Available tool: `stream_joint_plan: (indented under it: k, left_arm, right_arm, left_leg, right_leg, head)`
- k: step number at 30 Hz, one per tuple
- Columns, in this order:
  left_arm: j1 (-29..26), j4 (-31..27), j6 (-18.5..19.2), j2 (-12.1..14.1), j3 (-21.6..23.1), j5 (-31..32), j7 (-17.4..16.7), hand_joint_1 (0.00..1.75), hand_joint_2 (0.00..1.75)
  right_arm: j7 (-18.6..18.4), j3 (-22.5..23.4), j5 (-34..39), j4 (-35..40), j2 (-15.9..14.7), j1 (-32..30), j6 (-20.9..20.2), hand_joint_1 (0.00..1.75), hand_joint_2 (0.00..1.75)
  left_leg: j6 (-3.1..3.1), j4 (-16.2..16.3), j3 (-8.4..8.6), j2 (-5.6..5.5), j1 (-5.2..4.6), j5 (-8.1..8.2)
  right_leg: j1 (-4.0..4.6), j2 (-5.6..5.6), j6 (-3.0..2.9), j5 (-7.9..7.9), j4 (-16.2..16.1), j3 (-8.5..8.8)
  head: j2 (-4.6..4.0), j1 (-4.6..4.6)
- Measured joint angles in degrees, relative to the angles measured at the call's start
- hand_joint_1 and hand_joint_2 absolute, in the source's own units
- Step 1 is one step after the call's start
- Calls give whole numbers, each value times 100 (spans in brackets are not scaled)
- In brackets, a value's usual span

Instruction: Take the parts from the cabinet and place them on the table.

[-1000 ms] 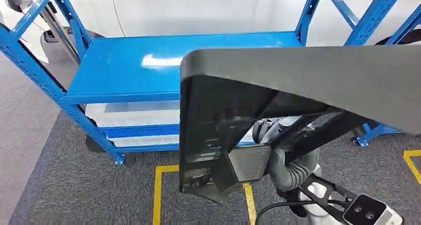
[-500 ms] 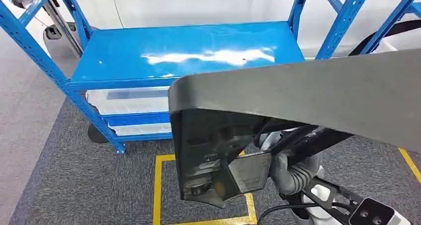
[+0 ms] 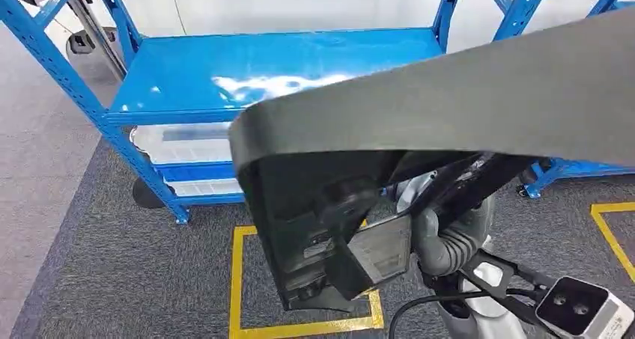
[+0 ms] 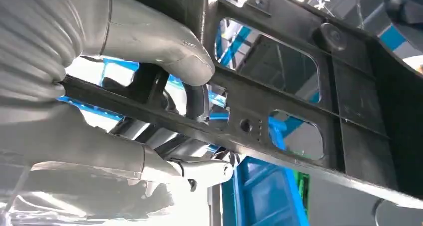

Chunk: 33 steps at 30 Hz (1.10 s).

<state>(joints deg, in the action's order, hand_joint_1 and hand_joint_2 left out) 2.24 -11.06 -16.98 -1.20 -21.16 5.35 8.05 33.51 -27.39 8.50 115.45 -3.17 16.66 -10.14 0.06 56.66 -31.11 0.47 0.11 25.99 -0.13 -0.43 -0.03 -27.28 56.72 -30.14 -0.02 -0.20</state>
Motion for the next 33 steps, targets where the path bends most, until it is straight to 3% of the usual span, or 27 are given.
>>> stream_joint_plan:
  k: [1,2,3,5,6,7,8,9,10,11,12,15,16,18,20,21,22,23,25,26,27,29,31,32,33]
  left_arm:
    - [-1,0,-15,-4,-26,-17,-29,0,175]
    - [6,0,-15,-9,-48,-44,-36,0,175]
    - [12,-2,-24,-9,-79,-52,-38,0,175]
    - [8,0,-68,-24,-129,-57,-40,0,175]
    - [5,0,-114,-26,-144,-57,-42,0,175]
    - [5,0,-157,-28,-166,-55,-42,0,175]
    - [7,0,-192,-35,-185,-57,-18,0,175]
    - [10,0,-214,-55,-216,-57,11,0,175]
    - [14,0,-245,-68,-234,-57,30,0,175]
    - [15,0,-258,-77,-251,-50,34,0,175]
    - [14,0,-258,-81,-260,-28,30,0,175]
    - [16,0,-232,-87,-262,42,-20,0,175]
    - [15,0,-232,-90,-262,70,-40,0,175]
    - [3,0,-232,-96,-262,101,-66,0,175]
    - [-25,0,-232,-90,-262,147,-86,0,175]
    - [-39,0,-232,-90,-262,179,-88,0,175]
    - [-52,0,-225,-90,-262,190,-88,0,175]
    - [-58,0,-212,-92,-262,195,-88,0,175]
    - [-53,0,-188,-81,-260,260,-90,0,175]
    - [-52,0,-181,-74,-260,282,-112,0,175]
    - [-53,0,-183,-52,-260,308,-154,0,175]
    - [-44,0,-192,-57,-256,313,-195,0,175]
    - [3,0,-212,-55,-256,321,-210,0,175]
    - [8,0,-221,-61,-253,324,-210,0,175]
    - [5,0,-234,-59,-253,330,-208,0,175]
  right_arm:
    - [15,4,2,0,-35,15,9,175,175]
    - [55,11,2,0,-81,21,9,175,175]
    - [129,22,-4,-9,-136,21,0,175,175]
    - [374,31,-77,-81,-276,0,-33,175,175]
    - [481,31,-116,-151,-335,2,-28,175,175]
    - [527,31,-144,-219,-378,7,-20,175,175]
    - [536,31,-155,-284,-418,33,5,175,175]
    - [536,26,-157,-374,-442,112,55,175,175]
    - [531,7,-155,-458,-442,230,115,175,175]
    - [520,-13,-149,-523,-442,348,177,175,175]
    - [507,-63,-157,-605,-442,445,220,175,175]
    - [498,-125,-133,-745,-450,572,381,175,175]
    - [498,-161,-131,-774,-461,590,422,175,175]
    - [522,-216,-131,-809,-477,606,479,175,175]
    - [540,-304,-136,-842,-483,559,505,175,175]
    - [544,-336,-164,-852,-505,507,505,175,175]
    - [546,-350,-175,-859,-525,454,505,175,175]
    - [546,-358,-186,-861,-549,415,505,175,175]
    - [549,-367,-212,-855,-608,382,509,175,175]
    - [549,-365,-214,-850,-632,372,509,175,175]
    - [549,-365,-216,-841,-656,347,509,175,175]
    - [549,-365,-216,-820,-691,302,496,175,175]
    - [549,-361,-223,-806,-741,237,435,175,175]
    - [549,-350,-221,-787,-754,210,409,175,175]
    - [551,-321,-219,-756,-778,200,389,175,175]
  left_leg:
    - [53,-90,24,25,68,-55]
    - [82,-110,18,37,59,-75]
    - [108,-109,-3,40,58,-87]
    - [125,-104,-45,76,45,-99]
    - [125,-98,-57,106,44,-101]
    - [122,-89,-59,133,44,-103]
    - [120,-75,-59,165,44,-101]
    - [104,-53,-59,205,45,-90]
    - [80,-19,-60,247,44,-73]
    - [49,7,-69,287,21,-53]
    - [15,54,-88,322,-11,-33]
    - [-63,36,-89,454,-11,-57]
    - [-93,54,-100,489,-7,-30]
    - [-159,449,-263,152,35,303]
    - [-193,1426,-694,40,45,782]
    - [-198,1793,-854,24,45,905]
    - [-189,1926,-911,19,45,891]
    - [-173,1760,-830,15,45,737]
    - [-118,789,-346,-64,45,203]
    - [-76,280,-107,-242,45,-13]
    - [-46,135,-21,-509,68,94]
    - [-48,55,-30,-431,34,69]
    - [2,23,-17,-329,19,40]
    - [56,-51,10,-235,88,-7]
    - [95,-72,17,-166,74,-16]
  right_leg:
    - [9,7,48,-53,40,-9]
    - [-4,20,67,-164,172,-73]
    - [-11,28,77,-377,510,-244]
    - [-30,31,114,-813,1545,-762]
    - [-33,31,128,-861,1847,-924]
    - [-43,29,137,-774,1864,-947]
    - [-60,23,141,-557,1601,-833]
    - [-69,-8,135,-271,1108,-607]
    - [-70,-120,122,3,531,-330]
    - [-50,-363,102,49,133,-160]
    - [-2,-332,48,55,103,-170]
    - [7,-167,-41,88,125,-244]
    - [-18,-112,-102,129,78,-238]
    - [-39,-38,-157,163,74,-266]
    - [-27,77,-185,183,79,-309]
    - [-20,133,-188,189,81,-321]
    - [-16,191,-185,191,84,-322]
    - [-13,262,-184,192,91,-318]
    - [-7,407,-176,188,109,-299]
    - [-7,475,-161,185,114,-294]
    - [-6,516,-127,199,111,-324]
    - [-58,649,-40,238,134,-407]
    - [-73,769,41,280,91,-420]
    - [-63,640,63,235,130,-428]
    - [-29,350,84,79,318,-517]
  head:
    - [0,0]
    - [0,0]
    - [0,0]
    - [0,0]
    - [0,0]
    - [0,0]
    - [0,0]
    - [0,0]
    - [0,0]
    - [0,0]
    - [0,0]
    - [0,0]
    - [0,0]
    - [0,-2]
    - [0,0]
    - [0,-2]
    - [0,-2]
    - [0,0]
    - [0,0]
    - [0,-2]
    - [0,0]
    - [0,2]
    - [0,-2]
    - [0,0]
    - [0,0]
